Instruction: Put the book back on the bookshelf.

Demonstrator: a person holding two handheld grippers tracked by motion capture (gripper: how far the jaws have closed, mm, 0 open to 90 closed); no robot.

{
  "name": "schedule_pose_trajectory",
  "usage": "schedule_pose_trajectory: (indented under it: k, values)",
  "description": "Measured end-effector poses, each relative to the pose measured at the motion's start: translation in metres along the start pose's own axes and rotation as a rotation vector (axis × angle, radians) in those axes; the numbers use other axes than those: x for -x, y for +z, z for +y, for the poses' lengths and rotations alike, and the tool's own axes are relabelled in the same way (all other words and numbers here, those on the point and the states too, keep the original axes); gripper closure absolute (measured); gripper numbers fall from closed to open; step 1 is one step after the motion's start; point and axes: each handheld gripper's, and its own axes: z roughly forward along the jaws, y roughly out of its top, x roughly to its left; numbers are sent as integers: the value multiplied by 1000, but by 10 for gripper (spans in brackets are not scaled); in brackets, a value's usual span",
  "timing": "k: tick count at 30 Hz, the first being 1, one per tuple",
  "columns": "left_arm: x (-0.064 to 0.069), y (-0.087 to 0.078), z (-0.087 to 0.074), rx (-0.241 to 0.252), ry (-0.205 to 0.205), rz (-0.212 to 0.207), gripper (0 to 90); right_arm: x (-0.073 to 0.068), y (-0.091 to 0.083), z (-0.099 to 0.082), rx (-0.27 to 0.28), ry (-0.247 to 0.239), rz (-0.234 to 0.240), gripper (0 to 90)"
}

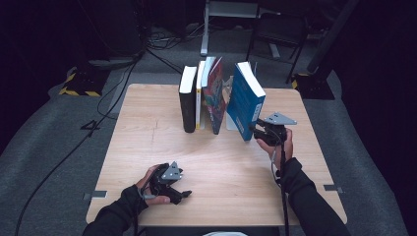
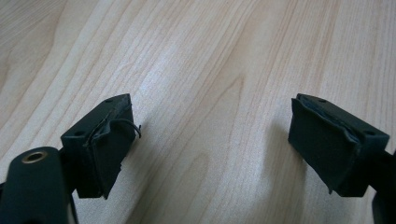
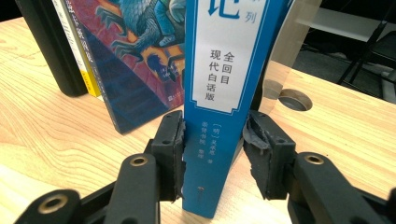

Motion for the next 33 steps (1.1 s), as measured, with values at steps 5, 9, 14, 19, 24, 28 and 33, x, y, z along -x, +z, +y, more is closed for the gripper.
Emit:
schedule_pose_trajectory:
  k: [5, 9, 14, 19, 24, 28, 33]
  values:
    - [0, 0, 0, 0, 0, 0, 148, -1, 5, 2, 15, 30, -11, 612]
    - [0, 0, 0, -1, 5, 1, 148, -6, 9, 5, 16, 24, -34, 616]
    - [0, 0, 0, -1, 5, 1, 148, -6, 16, 9, 32, 92, -72, 619]
    - [0, 0, 0, -1, 5, 0, 148, -11, 19, 11, 38, 92, -78, 616]
    - [0, 0, 0, -1, 6, 1, 148, -13, 19, 11, 36, 82, -76, 613]
    - [0, 0, 0, -2, 7, 1, 148, -11, 19, 9, 33, 78, -59, 607]
    - [0, 0, 0, -2, 6, 1, 148, -11, 17, 9, 7, 49, -47, 599]
